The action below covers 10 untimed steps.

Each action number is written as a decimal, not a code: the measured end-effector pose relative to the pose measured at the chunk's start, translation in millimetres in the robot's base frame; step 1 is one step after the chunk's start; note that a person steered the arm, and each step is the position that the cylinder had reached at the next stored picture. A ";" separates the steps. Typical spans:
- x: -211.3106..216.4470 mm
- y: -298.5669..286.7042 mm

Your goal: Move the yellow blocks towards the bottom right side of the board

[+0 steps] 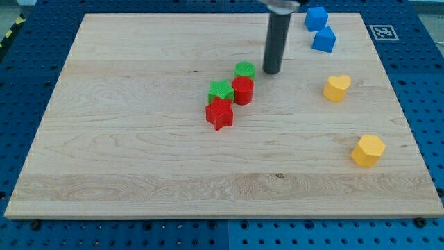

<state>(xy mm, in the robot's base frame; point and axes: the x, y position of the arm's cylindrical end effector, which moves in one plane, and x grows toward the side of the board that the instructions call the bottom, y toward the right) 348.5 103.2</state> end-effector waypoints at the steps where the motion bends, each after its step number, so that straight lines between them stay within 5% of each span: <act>1: -0.3 33.8; 4: 47.4 98.3; 10: 167.1 100.7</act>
<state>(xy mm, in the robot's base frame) 515.6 204.0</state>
